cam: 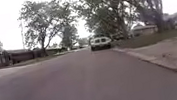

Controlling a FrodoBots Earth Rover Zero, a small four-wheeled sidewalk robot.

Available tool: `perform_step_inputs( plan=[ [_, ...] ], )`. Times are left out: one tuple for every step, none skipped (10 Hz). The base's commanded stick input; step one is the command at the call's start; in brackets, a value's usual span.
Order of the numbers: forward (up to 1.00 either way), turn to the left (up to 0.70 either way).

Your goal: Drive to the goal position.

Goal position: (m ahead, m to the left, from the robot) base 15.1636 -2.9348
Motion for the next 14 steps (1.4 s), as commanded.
perform_step_inputs(
  plan=[
    [1.0,0.0],
    [1.0,0.0],
    [1.0,0.0],
    [1.0,0.0],
    [1.0,0.0],
    [1.0,0.0],
    [1.0,0.0],
    [1.0,0.0],
    [1.0,0.0],
    [1.0,0.0],
    [1.0,0.0],
    [1.0,0.0],
    [1.0,0.0],
    [1.0,0.0]
  ],
)
